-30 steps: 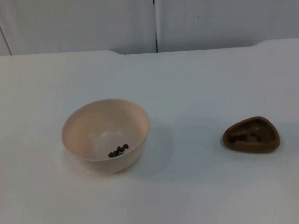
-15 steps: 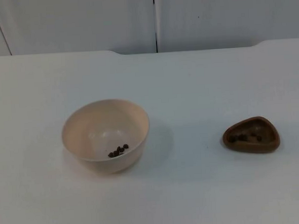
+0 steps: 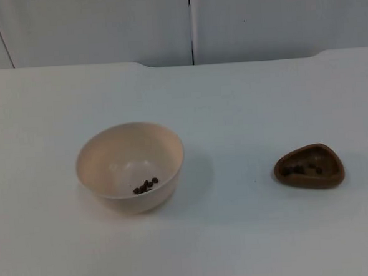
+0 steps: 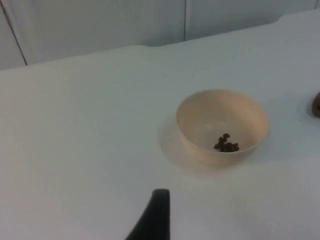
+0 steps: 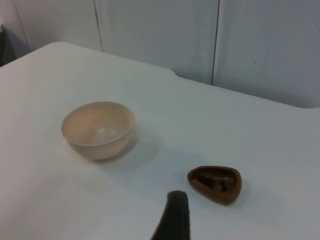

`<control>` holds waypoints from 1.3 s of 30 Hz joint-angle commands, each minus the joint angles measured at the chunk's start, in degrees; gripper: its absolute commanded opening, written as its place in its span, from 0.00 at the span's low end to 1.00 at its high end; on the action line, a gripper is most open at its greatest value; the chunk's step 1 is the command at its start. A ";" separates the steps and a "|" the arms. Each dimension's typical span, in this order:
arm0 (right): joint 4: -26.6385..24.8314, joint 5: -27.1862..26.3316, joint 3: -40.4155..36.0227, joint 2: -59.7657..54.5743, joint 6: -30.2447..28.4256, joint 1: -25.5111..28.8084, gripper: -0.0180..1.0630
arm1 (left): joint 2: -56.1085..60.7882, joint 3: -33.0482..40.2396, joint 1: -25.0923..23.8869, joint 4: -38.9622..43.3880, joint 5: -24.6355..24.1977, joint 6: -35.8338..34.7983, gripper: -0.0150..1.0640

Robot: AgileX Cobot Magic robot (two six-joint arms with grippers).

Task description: Pick up the bowl with the left hand and pour the coffee beans from the cup into the bowl with the right hand.

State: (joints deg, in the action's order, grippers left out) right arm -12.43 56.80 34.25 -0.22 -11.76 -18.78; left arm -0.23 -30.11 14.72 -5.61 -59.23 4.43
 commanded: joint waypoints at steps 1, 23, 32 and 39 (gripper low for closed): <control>-0.76 0.45 -0.18 0.22 -1.20 -0.37 0.65 | 0.23 0.34 -0.13 0.40 -0.23 -0.14 0.82; 6.70 5.18 -4.70 0.22 5.13 -0.37 0.65 | 0.23 1.71 -0.13 1.85 -2.34 -0.25 0.82; 7.68 5.18 -4.70 0.22 6.20 -0.37 0.65 | 0.23 1.71 -0.13 1.85 -2.34 -0.25 0.82; 12.09 5.07 -4.70 0.22 11.06 -0.37 0.65 | 0.23 1.71 -0.13 1.85 -2.34 -0.25 0.82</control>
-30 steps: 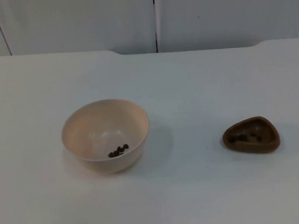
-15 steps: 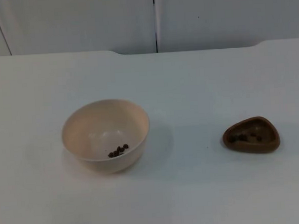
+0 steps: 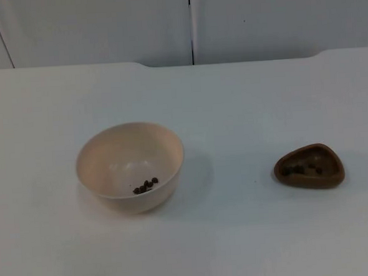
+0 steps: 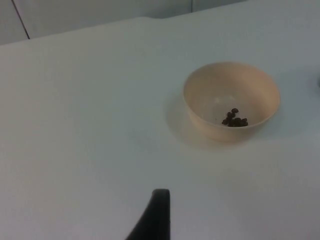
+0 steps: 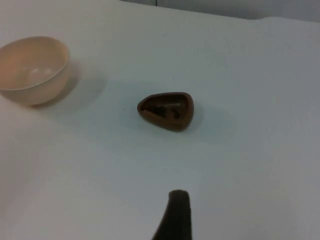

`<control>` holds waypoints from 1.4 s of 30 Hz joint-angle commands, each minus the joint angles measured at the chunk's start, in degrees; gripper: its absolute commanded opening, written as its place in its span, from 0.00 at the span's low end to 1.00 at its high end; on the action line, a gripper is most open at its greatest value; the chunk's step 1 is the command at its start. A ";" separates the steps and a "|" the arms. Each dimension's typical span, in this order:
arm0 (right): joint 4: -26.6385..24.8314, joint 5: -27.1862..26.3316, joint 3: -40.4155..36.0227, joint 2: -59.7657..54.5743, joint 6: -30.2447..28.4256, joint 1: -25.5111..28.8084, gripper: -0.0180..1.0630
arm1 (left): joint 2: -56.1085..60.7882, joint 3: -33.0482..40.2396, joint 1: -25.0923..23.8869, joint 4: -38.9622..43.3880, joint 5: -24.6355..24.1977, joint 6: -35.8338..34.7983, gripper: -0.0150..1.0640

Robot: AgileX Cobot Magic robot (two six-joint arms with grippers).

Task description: Pick up the bowl with the left hand and pour the coffee beans from the cup into the bowl with the right hand.

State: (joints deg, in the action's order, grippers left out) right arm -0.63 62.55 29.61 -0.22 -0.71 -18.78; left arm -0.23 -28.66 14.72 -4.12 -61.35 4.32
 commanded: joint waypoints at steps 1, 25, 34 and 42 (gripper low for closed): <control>0.30 -0.68 -0.06 0.22 -0.15 -0.37 0.65 | 0.23 0.26 -0.13 0.36 -0.21 -0.14 0.82; 0.63 -0.68 -0.06 0.22 -0.37 -0.37 0.99 | 0.23 0.26 -0.13 -0.36 -0.21 -0.79 0.99; 0.30 -0.68 -0.06 0.22 -0.26 -0.37 0.99 | 0.23 0.26 -0.13 0.36 -0.21 -0.68 0.99; 0.63 -0.78 -0.06 0.22 -0.24 -0.37 0.99 | 0.23 0.26 -0.13 0.36 -0.21 -0.68 0.99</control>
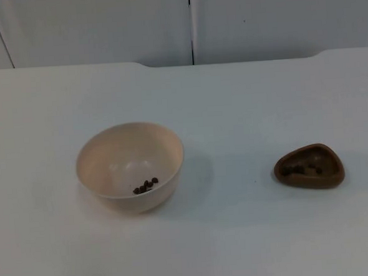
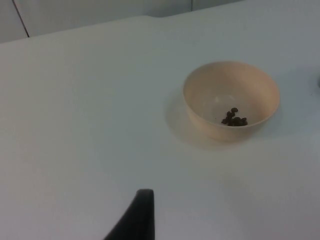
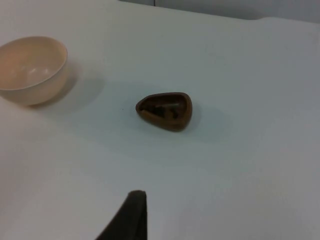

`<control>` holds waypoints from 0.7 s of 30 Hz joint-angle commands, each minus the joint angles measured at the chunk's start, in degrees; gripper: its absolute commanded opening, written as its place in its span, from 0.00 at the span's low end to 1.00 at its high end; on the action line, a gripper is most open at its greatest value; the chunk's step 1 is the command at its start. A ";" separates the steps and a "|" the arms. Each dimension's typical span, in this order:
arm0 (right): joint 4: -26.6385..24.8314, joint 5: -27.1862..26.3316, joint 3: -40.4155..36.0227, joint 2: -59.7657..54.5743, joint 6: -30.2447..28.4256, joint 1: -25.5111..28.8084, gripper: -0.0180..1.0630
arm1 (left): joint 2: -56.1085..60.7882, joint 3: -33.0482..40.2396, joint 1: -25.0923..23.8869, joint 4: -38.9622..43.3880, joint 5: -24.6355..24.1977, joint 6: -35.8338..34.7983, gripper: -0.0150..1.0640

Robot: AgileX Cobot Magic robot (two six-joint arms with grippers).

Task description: Pick up the bowl with the left hand and pour the coffee beans from the cup into the bowl with the right hand.

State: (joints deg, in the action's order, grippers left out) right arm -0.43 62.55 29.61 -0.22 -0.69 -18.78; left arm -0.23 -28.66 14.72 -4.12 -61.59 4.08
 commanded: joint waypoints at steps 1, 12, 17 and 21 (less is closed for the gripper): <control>0.43 -0.78 -0.06 0.22 -0.27 -0.37 0.99 | 0.23 0.26 -0.13 0.36 0.02 -0.43 0.99; 0.43 -0.78 -0.06 0.22 -0.27 -0.37 0.99 | 0.23 0.26 -0.13 0.62 0.02 -0.43 0.99; 0.43 -0.78 -0.06 0.22 -0.27 -0.27 0.99 | 0.23 0.26 -0.46 0.62 0.02 -0.43 0.99; 0.43 -0.78 -0.06 0.22 -0.27 -0.27 0.99 | 0.23 0.26 -3.89 0.62 0.02 -0.43 0.99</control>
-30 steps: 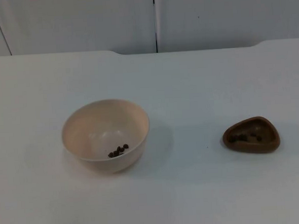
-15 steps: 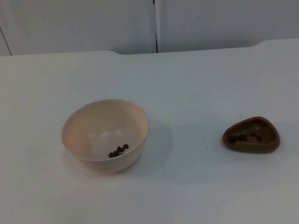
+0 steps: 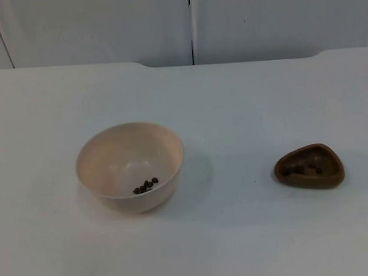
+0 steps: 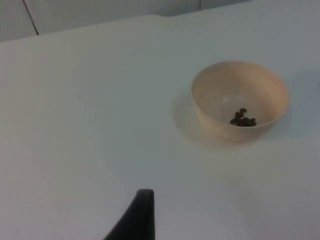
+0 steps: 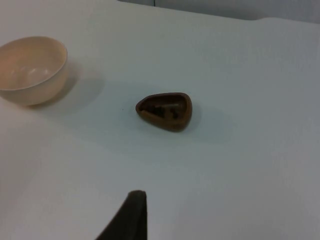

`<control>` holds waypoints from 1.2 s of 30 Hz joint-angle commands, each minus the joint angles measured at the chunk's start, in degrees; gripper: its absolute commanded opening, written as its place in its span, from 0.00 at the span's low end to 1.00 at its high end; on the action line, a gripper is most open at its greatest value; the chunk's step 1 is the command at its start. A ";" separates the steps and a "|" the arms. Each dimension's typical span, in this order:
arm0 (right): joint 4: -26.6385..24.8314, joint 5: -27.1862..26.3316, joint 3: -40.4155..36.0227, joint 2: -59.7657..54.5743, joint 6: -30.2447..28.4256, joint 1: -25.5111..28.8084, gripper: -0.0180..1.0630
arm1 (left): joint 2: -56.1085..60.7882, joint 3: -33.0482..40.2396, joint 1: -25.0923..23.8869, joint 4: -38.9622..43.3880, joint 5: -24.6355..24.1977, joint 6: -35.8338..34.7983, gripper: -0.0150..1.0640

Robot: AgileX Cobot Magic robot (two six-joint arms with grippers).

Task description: Pick up the bowl with the left hand and pour the coffee beans from the cup into the bowl with the right hand.

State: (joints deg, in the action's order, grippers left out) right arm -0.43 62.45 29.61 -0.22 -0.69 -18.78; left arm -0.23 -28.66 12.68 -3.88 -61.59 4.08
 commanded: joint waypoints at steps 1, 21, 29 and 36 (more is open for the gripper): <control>0.43 -0.68 -0.06 0.22 -0.27 -0.27 0.99 | 0.23 0.26 -2.82 0.38 0.02 -0.43 0.99; 0.43 -0.68 -0.06 0.22 -0.27 -0.27 0.99 | 0.23 0.26 -13.50 0.47 0.02 -0.43 0.99; 0.09 -0.68 -0.06 0.22 -0.27 -0.05 0.99 | 0.23 0.26 -13.50 0.47 0.02 -0.43 0.99; -0.03 -0.68 -0.06 0.22 -0.27 7.69 0.99 | 0.23 0.26 -13.50 0.47 0.02 -0.43 0.99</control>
State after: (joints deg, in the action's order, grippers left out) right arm -0.31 62.23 29.61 -0.22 -0.69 -13.93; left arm -0.23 -28.66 -0.63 -3.65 -61.59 3.98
